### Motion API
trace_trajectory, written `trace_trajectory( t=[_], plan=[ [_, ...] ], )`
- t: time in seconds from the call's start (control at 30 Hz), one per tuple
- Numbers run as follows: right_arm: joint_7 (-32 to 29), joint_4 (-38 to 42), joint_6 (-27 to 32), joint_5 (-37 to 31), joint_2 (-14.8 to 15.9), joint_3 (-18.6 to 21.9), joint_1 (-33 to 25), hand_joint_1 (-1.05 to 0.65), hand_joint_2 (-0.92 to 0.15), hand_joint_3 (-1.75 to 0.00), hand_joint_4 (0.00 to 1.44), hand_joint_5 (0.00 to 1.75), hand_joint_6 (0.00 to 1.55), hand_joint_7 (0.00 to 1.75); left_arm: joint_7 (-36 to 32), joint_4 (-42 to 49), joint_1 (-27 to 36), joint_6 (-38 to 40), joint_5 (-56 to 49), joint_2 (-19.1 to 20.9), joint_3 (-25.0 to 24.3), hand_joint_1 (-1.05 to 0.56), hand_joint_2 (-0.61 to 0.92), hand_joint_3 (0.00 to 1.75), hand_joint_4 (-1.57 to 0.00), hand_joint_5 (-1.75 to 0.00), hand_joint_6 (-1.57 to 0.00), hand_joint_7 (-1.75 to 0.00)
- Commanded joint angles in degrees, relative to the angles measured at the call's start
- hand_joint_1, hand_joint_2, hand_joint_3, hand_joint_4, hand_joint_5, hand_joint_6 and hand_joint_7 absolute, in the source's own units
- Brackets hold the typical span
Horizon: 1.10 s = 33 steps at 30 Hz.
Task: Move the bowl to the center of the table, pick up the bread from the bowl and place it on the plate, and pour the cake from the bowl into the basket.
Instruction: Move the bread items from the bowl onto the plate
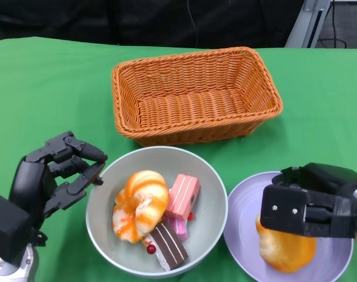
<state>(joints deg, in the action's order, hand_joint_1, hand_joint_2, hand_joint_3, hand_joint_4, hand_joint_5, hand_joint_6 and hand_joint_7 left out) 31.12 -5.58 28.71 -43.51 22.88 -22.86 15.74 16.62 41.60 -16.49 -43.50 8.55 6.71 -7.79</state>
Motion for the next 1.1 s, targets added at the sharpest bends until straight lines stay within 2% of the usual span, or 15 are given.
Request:
trace_trajectory(
  t=[0.03, 0.23, 0.5, 0.7, 0.83, 0.97, 1.1],
  plan=[
    [3.27, -3.27, 2.35, 0.21, 1.9, 1.3, 0.69, -0.68, -0.92, -0.14, 0.37, 0.02, 0.29, 0.0, 0.25, 0.15, 0.47, -0.3, -0.19, 1.15, -0.43, -0.21, 0.92, 0.29, -0.75, -1.45, -0.81, -1.07],
    [3.56, -5.95, 2.97, 0.59, 2.01, 2.41, -0.29, -0.76, -0.92, -0.17, 0.33, 0.0, 0.27, 0.0, 0.35, -0.12, 0.58, 0.16, 0.05, 1.09, -0.43, -0.22, 0.92, 0.29, -0.77, -1.44, -0.82, -1.05],
    [1.66, -7.12, 2.67, 0.89, 1.54, 3.63, -1.06, -0.73, -0.92, -0.16, 0.33, 0.01, 0.28, 0.01, 0.62, -0.06, 0.61, -0.15, -0.04, 1.21, -0.31, -0.22, 0.92, 0.29, -0.77, -1.44, -0.82, -1.05],
    [-1.56, -3.06, -0.24, -0.42, 1.69, 0.92, -1.46, -0.6, -0.92, -0.18, 0.45, 0.05, 0.39, 0.04, 0.72, -0.5, 0.8, -0.1, 0.14, 1.0, -0.36, -0.21, 0.92, 0.3, -0.76, -1.45, -0.81, -1.05],
    [-4.11, -1.6, -2.06, -2.82, 1.95, -0.8, -1.89, -0.64, -0.92, -0.16, 0.42, 0.02, 0.36, 0.01, 0.51, -0.89, 1.02, 0.13, 0.02, 0.91, -0.32, -0.22, 0.92, 0.29, -0.76, -1.46, -0.82, -1.06],
    [-7.65, -0.54, -3.65, -4.82, 1.61, -1.19, -2.24, -0.68, -0.92, -0.15, 0.44, 0.03, 0.38, 0.01, 0.19, -1.14, 1.11, 0.1, -0.31, 0.87, -0.24, -0.22, 0.92, 0.29, -0.75, -1.46, -0.81, -1.07],
    [-10.19, 0.77, -5.18, -4.12, 0.84, -0.32, -2.48, -0.63, -0.92, -0.14, 0.47, 0.04, 0.41, 0.02, 0.6, -0.57, 0.83, -0.06, -0.01, 0.89, -0.33, -0.22, 0.92, 0.29, -0.75, -1.46, -0.81, -1.07]
  ],
)
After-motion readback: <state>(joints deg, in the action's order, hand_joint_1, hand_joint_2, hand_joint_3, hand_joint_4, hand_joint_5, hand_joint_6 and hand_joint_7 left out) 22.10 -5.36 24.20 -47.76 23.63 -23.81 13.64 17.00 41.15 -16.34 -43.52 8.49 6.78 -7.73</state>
